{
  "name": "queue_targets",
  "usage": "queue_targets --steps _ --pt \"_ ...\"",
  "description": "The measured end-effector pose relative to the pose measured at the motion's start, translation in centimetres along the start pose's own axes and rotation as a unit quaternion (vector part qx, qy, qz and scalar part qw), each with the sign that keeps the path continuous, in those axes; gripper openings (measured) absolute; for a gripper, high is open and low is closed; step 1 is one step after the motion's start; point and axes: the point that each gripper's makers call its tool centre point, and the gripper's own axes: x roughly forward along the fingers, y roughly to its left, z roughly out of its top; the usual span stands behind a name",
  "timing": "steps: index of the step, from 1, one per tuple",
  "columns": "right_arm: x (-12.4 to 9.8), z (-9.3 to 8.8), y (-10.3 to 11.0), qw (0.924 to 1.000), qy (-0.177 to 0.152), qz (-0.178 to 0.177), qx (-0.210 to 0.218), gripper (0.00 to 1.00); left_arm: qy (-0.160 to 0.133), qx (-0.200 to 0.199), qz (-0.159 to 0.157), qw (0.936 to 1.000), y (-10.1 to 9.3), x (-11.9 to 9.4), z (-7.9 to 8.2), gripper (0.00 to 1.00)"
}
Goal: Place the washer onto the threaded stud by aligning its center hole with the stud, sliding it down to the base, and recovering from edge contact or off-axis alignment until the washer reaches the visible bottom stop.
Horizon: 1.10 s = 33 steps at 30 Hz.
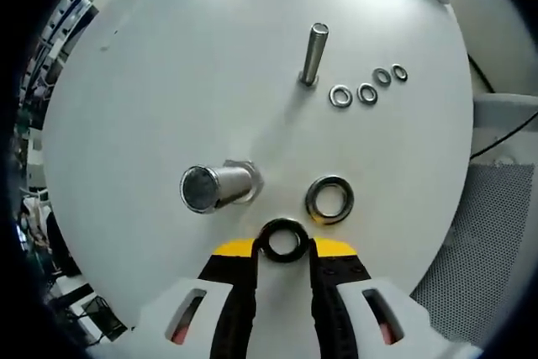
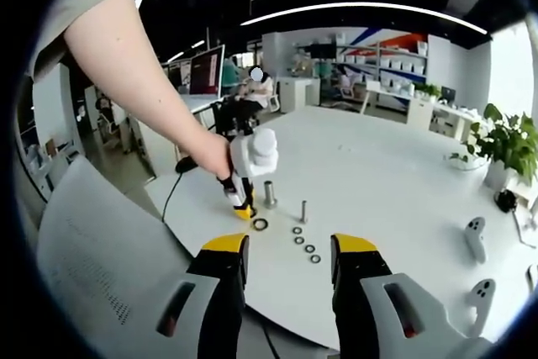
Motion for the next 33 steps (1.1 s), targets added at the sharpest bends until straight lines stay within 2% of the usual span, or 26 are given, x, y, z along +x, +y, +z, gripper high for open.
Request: queue_targets --steps 3,9,13,33 --pt "0.0 0.0 0.0 1.0000 -0.002 0.001 0.000 0.41 0.003 0.000 0.003 1.0000 0.0 0.0 -0.1 0.21" --pt "0.0 0.1 0.3 1.0000 -0.002 0.006 -0.002 0.41 -0.011 -0.011 0.002 0.9999 0.1 0.0 -0.2 0.21" --pt "0.0 -0.1 0.6 0.9999 0.003 0.011 -0.004 0.41 -0.005 -0.008 0.009 0.9999 0.0 0.0 -0.1 0.21" --pt "0.2 -0.4 1.4 0.9993 0.011 0.033 -0.012 0.41 0.074 -0.009 0.010 0.9971 0.0 0.2 -0.1 0.22"
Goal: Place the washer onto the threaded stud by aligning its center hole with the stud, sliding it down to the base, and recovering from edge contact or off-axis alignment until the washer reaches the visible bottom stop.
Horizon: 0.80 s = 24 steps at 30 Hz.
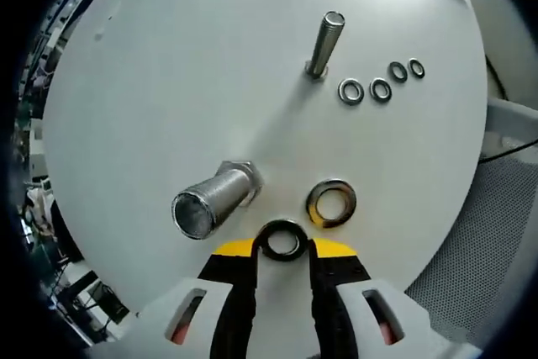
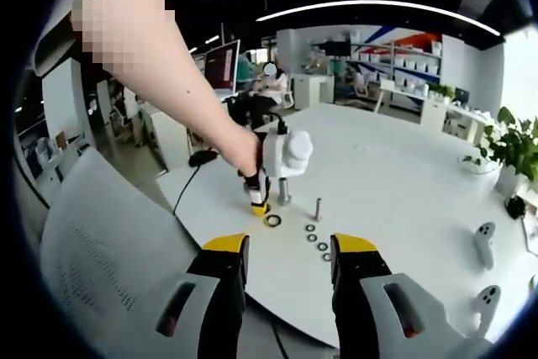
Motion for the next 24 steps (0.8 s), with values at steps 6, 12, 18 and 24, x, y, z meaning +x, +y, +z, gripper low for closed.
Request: queue_targets --steps 6,12,18,24 --pt "0.07 -0.14 0.16 1.0000 0.005 0.005 -0.002 0.41 -0.020 -0.007 0.004 0.9998 -0.01 -0.13 -0.24 0.22" --pt "0.09 -0.12 0.16 1.0000 0.005 0.005 -0.002 0.41 -0.035 -0.012 0.000 0.9993 0.00 -0.11 -0.10 0.22" --pt "0.14 -0.19 0.30 0.9999 0.008 0.008 -0.004 0.40 -0.031 -0.017 0.007 0.9993 -0.12 -0.19 -0.14 0.21" --pt "0.12 -0.19 0.26 1.0000 0.007 0.007 -0.003 0.40 -0.043 -0.023 0.003 0.9988 0.02 -0.35 -0.25 0.21"
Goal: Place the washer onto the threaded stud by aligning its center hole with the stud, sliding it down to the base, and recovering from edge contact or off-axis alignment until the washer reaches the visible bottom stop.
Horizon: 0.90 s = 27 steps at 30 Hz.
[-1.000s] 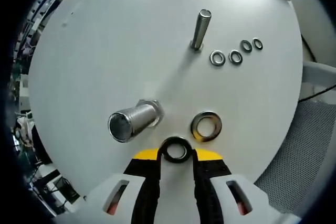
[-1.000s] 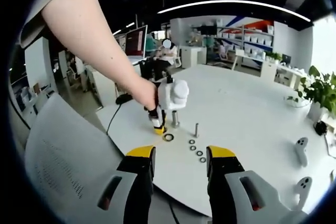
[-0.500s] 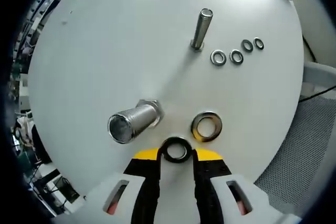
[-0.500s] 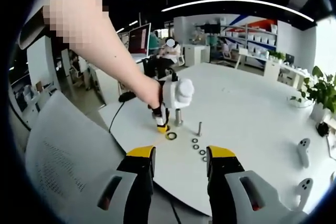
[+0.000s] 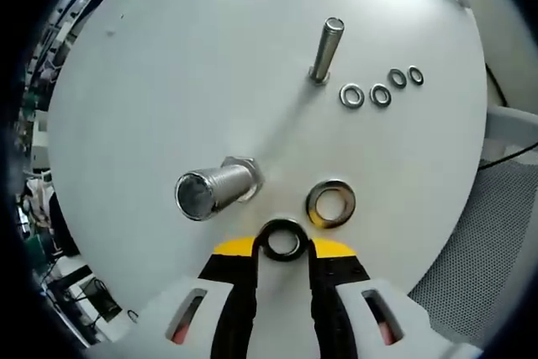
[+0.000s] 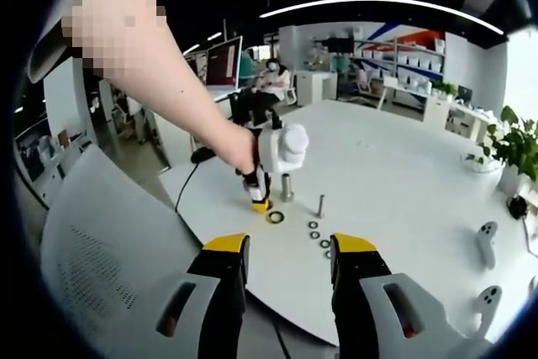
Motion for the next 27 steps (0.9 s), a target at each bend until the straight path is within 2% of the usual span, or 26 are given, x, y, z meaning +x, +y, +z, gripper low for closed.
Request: queue_targets --steps 3,7,11,17,20,27 --pt "0.0 -0.1 0.0 1.0000 0.002 0.000 -0.001 0.40 -0.004 -0.001 0.005 1.0000 -0.1 0.0 0.0 0.20" --pt "0.0 0.0 -0.1 1.0000 0.002 -0.002 -0.001 0.40 -0.011 -0.033 -0.001 0.9994 0.3 0.0 -0.1 0.20" --pt "0.0 0.1 -0.2 1.0000 -0.001 -0.004 0.000 0.40 -0.029 -0.026 -0.011 0.9992 0.3 -0.1 -0.2 0.20" --pt "-0.1 0.1 -0.3 1.0000 -0.002 -0.006 0.000 0.40 -0.037 0.005 0.004 0.9993 -0.7 -0.6 0.3 0.20" --pt "-0.1 0.0 -0.3 1.0000 -0.002 -0.008 0.000 0.40 -0.038 -0.004 -0.004 0.9993 -0.9 -0.8 0.2 0.20" --pt "-0.1 0.0 -0.3 1.0000 -0.001 -0.008 0.001 0.40 -0.039 0.004 -0.005 0.9992 -1.2 -1.3 0.0 0.20"
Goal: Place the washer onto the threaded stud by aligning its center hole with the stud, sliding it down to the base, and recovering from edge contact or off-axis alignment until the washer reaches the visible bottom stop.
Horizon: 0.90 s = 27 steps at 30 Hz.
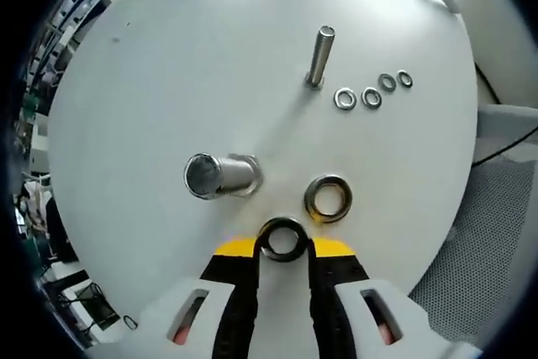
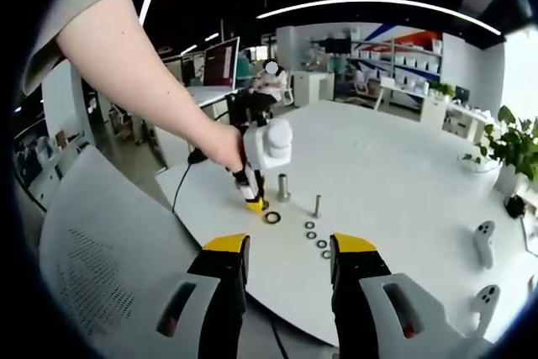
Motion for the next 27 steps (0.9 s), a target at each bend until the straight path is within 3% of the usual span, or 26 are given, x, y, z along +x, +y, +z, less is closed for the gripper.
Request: queue_targets --steps 11,27 --pt "0.0 0.1 -0.2 1.0000 -0.002 -0.004 0.002 0.40 -0.018 0.011 0.004 0.9998 1.3 -1.5 -0.1 0.19" --pt "0.0 0.1 -0.2 1.0000 -0.002 -0.004 0.003 0.40 -0.073 0.032 0.014 0.9967 2.4 -6.1 1.7 0.19"
